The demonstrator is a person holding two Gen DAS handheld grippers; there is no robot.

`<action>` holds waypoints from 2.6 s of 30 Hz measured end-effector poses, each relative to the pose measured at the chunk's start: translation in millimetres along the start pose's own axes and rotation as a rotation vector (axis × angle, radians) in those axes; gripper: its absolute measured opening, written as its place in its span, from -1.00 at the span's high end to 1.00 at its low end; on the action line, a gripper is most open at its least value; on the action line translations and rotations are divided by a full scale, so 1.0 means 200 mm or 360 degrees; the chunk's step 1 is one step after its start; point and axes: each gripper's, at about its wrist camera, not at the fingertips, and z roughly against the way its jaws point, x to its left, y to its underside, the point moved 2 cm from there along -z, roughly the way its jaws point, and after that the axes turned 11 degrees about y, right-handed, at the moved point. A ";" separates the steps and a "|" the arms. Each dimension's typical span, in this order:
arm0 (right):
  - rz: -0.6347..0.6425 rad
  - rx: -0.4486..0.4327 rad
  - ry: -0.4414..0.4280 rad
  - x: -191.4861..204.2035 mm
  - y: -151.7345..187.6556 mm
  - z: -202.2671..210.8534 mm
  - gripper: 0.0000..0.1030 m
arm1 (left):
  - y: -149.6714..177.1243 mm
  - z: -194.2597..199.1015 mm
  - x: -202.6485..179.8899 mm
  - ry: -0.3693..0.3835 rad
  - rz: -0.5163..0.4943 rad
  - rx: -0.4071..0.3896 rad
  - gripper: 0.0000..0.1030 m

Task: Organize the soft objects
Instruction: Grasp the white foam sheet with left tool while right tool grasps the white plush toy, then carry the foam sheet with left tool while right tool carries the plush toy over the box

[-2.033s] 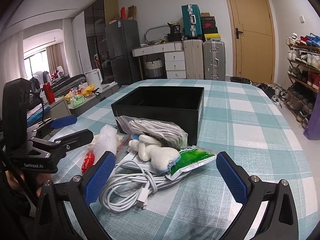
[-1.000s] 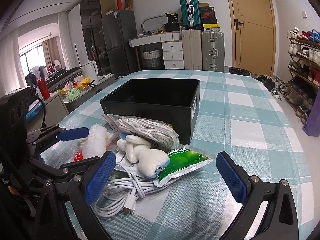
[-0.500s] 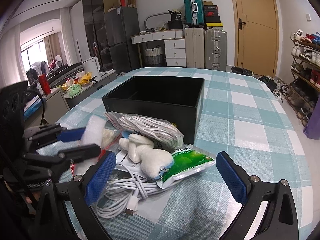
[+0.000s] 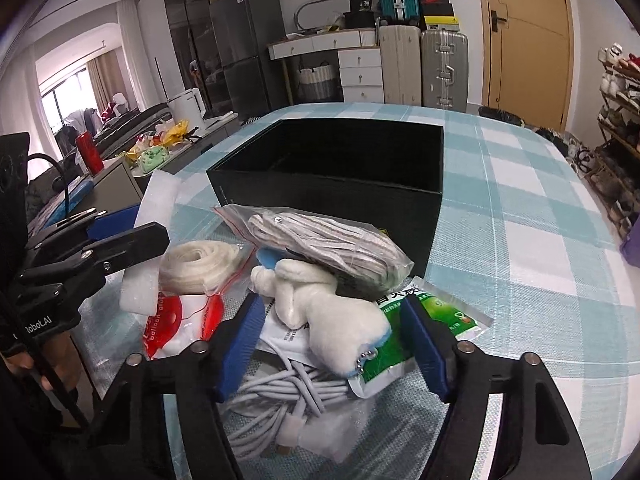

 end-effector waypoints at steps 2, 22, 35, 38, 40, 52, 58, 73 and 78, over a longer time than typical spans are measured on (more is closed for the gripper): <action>0.0012 0.0006 -0.0004 0.01 0.00 -0.01 -0.30 | 0.00 0.00 0.00 -0.0006 0.0005 -0.0002 0.22; 0.0060 -0.0033 -0.0061 0.02 0.01 0.05 0.41 | -0.01 0.01 0.02 -0.0021 0.0014 -0.0009 0.22; 0.0038 -0.0183 -0.0066 -0.02 0.04 0.24 0.41 | -0.04 0.04 -0.02 -0.0030 -0.0013 -0.0044 0.22; 0.0027 -0.0231 -0.0071 -0.02 0.03 0.31 0.41 | -0.06 0.05 -0.02 -0.0034 -0.0012 -0.0059 0.22; 0.0011 -0.0273 -0.0071 -0.03 0.03 0.35 0.41 | -0.07 0.06 -0.02 -0.0036 -0.0009 -0.0069 0.22; -0.0062 -0.0450 -0.0053 -0.08 -0.09 0.52 0.41 | -0.21 0.08 0.00 -0.0033 -0.0004 -0.0130 0.22; -0.0102 -0.0469 -0.0029 -0.09 -0.17 0.51 0.41 | -0.26 0.05 0.02 -0.0044 0.0001 -0.0142 0.22; -0.0164 -0.0415 0.0008 -0.17 -0.31 0.32 0.41 | -0.36 -0.15 0.07 -0.0062 0.0031 -0.0105 0.22; -0.0160 -0.0385 0.0007 -0.18 -0.34 0.26 0.41 | -0.38 -0.22 0.08 -0.0056 0.0042 -0.0070 0.22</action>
